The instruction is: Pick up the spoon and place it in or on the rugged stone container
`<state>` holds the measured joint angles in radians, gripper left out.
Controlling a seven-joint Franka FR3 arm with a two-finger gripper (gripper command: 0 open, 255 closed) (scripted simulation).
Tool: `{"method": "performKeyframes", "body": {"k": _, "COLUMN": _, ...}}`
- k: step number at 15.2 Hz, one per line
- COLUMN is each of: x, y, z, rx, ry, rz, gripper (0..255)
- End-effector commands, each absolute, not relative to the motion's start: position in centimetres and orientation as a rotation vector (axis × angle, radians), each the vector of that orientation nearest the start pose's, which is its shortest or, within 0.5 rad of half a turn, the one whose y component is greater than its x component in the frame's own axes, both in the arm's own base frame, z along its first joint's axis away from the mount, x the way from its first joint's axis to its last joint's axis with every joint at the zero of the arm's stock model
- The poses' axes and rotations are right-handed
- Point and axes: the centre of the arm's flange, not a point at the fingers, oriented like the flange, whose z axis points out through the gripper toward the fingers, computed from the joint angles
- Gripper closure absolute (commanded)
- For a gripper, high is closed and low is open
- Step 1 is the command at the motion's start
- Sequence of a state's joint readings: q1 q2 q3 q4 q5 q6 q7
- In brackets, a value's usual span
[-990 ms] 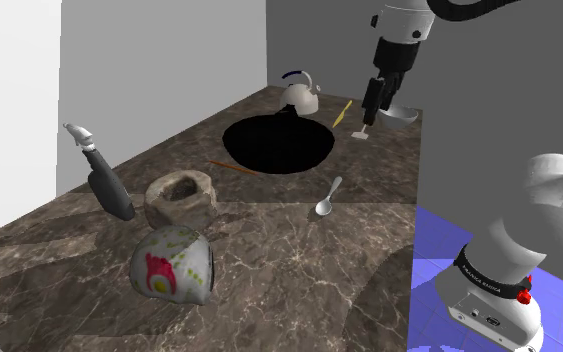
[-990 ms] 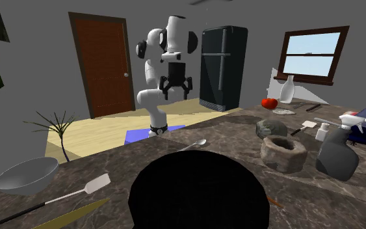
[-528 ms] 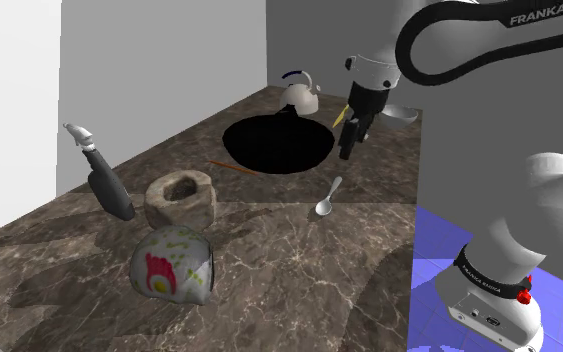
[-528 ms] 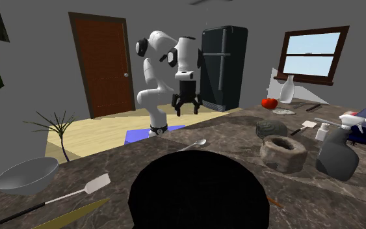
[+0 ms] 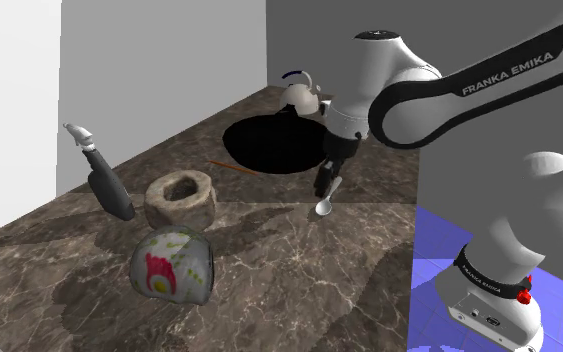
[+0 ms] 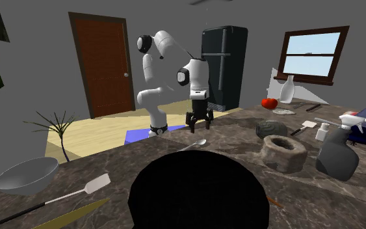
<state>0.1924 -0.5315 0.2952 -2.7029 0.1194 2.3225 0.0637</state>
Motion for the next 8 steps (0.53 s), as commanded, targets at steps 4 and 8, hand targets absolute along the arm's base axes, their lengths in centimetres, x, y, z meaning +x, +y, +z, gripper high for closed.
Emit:
{"method": "performKeyframes", "body": {"k": 4, "x": 34.0, "y": 19.0, "z": 36.1, "rx": -3.095, "ry": -0.537, "rz": -0.252, "gripper": 0}}
{"method": "performKeyframes", "body": {"k": 8, "x": 34.3, "y": 19.0, "z": 34.0, "rx": -3.095, "ry": -0.537, "rz": -0.252, "gripper": 0}}
